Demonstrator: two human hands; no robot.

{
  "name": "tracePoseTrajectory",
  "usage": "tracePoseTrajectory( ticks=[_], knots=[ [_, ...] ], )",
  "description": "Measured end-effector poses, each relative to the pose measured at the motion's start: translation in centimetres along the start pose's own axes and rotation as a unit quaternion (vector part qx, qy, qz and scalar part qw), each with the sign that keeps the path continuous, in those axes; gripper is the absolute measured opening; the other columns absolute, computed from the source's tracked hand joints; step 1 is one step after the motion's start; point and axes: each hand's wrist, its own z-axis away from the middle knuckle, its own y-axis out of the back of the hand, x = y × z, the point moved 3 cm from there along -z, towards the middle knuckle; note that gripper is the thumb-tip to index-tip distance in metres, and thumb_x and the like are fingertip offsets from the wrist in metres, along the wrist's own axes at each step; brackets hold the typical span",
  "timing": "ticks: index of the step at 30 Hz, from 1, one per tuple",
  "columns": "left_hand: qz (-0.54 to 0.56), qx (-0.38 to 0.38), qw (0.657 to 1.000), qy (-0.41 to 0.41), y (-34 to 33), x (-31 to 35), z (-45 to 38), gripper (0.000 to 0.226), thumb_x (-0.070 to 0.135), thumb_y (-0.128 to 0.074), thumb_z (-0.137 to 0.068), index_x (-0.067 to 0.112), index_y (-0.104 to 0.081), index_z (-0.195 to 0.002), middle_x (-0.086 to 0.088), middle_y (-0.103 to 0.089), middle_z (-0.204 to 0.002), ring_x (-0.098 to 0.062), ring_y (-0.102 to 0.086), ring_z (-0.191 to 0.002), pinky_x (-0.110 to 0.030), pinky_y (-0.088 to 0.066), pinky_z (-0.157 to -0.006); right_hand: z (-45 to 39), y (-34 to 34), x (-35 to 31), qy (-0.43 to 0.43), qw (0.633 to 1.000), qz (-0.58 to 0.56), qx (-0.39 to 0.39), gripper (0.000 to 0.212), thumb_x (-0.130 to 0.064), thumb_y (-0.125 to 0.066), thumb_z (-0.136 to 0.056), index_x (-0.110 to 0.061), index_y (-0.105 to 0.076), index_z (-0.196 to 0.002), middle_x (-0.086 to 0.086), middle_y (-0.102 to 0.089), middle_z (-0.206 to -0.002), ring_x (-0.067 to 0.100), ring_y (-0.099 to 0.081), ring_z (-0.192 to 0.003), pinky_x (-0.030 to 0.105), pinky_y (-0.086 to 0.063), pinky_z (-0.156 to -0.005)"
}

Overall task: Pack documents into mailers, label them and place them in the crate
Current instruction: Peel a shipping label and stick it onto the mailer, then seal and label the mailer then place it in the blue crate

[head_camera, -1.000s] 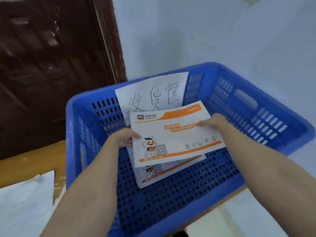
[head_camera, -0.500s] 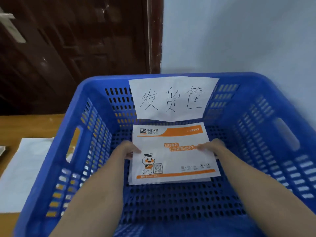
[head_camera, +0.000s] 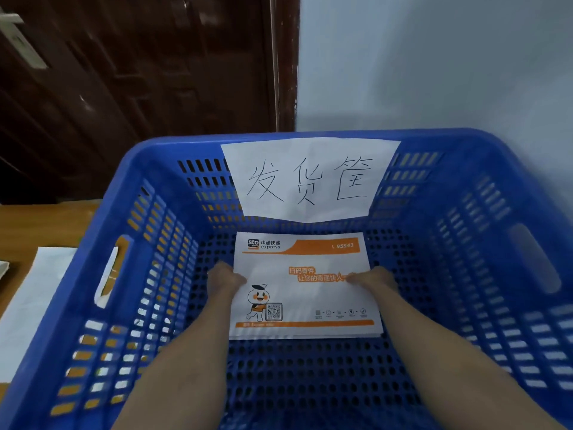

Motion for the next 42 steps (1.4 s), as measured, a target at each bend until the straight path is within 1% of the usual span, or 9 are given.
tracePoseTrajectory(
  ticks=[9,17,21,25,29,32,35,39,42],
  knots=[
    [-0.101,0.007,0.995,0.01,-1.0,-0.9,-1.1,0.055,0.016,-0.075,-0.075,-0.002,-0.049,-0.119,-0.019,-0.053,-0.122,-0.034,-0.056,-0.108,-0.039,-0.052,-0.075,-0.2,-0.5,-0.1,-0.023,0.998,0.05,0.03,0.098,-0.051,-0.079,-0.062,-0.006,-0.033,-0.136,0.013,-0.052,-0.129,0.028,-0.059,-0.107,0.037,-0.054,-0.08],
    [-0.138,-0.056,0.987,0.058,-0.1,0.9,-0.4,0.033,0.017,-0.044,-0.094,-0.003,-0.056,-0.117,-0.017,-0.057,-0.123,-0.03,-0.058,-0.108,-0.031,-0.049,-0.078,0.4,0.9,-2.1,0.015,0.986,0.159,0.047,0.048,-0.037,-0.066,-0.076,-0.009,-0.059,-0.114,0.007,-0.063,-0.112,0.023,-0.061,-0.099,0.03,-0.05,-0.084],
    [-0.205,-0.093,0.974,0.034,0.9,2.9,0.5,0.039,0.018,-0.032,-0.101,-0.002,-0.05,-0.129,-0.015,-0.05,-0.136,-0.028,-0.05,-0.12,-0.03,-0.043,-0.088,2.1,2.9,-5.6,0.087,0.983,0.153,0.057,0.019,-0.016,-0.046,-0.089,-0.006,-0.06,-0.098,0.006,-0.061,-0.087,0.02,-0.058,-0.075,0.026,-0.047,-0.063],
    [-0.232,-0.121,0.965,0.0,2.3,5.2,3.2,0.046,0.02,-0.023,-0.104,-0.002,-0.031,-0.144,-0.019,-0.033,-0.15,-0.032,-0.036,-0.135,-0.038,-0.031,-0.11,5.3,3.8,-8.8,0.102,0.971,0.217,-0.025,0.038,-0.021,-0.036,-0.098,-0.006,-0.047,-0.131,0.008,-0.055,-0.116,0.025,-0.055,-0.102,0.034,-0.046,-0.086],
    [-0.188,-0.136,0.973,-0.021,4.1,6.5,5.7,0.038,0.02,-0.023,-0.103,-0.001,-0.049,-0.121,-0.017,-0.061,-0.096,-0.026,-0.061,-0.083,-0.038,-0.051,-0.089,8.2,4.2,-10.9,0.14,0.959,0.233,-0.086,0.04,-0.023,-0.037,-0.097,0.002,-0.055,-0.122,0.017,-0.063,-0.12,0.031,-0.061,-0.111,0.039,-0.048,-0.097],
    [-0.107,-0.164,0.98,0.019,5.9,7.2,7.3,0.043,0.023,-0.021,-0.1,-0.004,-0.054,-0.095,-0.014,-0.056,-0.064,-0.02,-0.05,-0.046,-0.036,-0.056,-0.077,10.2,4.8,-12.4,0.161,0.962,0.185,-0.119,0.038,-0.02,-0.042,-0.095,0.006,-0.059,-0.117,0.021,-0.066,-0.112,0.033,-0.062,-0.109,0.043,-0.047,-0.1],
    [-0.091,-0.204,0.975,0.0,7.9,8.7,8.5,0.05,0.019,-0.018,-0.098,-0.004,-0.057,-0.075,-0.016,-0.06,-0.06,-0.021,-0.055,-0.047,-0.039,-0.055,-0.079,12.3,5.6,-13.8,0.171,0.962,0.155,-0.142,0.042,-0.025,-0.043,-0.097,0.008,-0.059,-0.118,0.017,-0.068,-0.098,0.03,-0.064,-0.099,0.043,-0.048,-0.099],
    [-0.031,-0.275,0.96,-0.044,11.0,10.2,10.5,0.04,0.011,-0.019,-0.1,0.005,-0.053,-0.079,-0.003,-0.049,-0.071,-0.016,-0.044,-0.061,-0.021,-0.034,-0.058,15.7,7.0,-15.5,0.207,0.961,0.115,-0.146,0.043,-0.027,-0.04,-0.101,0.007,-0.052,-0.125,0.02,-0.061,-0.124,0.029,-0.059,-0.111,0.04,-0.045,-0.102],
    [0.037,-0.225,0.963,-0.144,13.5,11.0,12.4,0.041,0.021,-0.028,-0.105,-0.005,-0.06,-0.105,-0.014,-0.065,-0.094,-0.024,-0.062,-0.087,-0.029,-0.047,-0.08,18.5,8.4,-16.3,0.256,0.957,0.076,-0.114,0.038,-0.025,-0.039,-0.101,0.004,-0.056,-0.12,0.017,-0.063,-0.121,0.026,-0.061,-0.111,0.034,-0.046,-0.098]
  ],
)
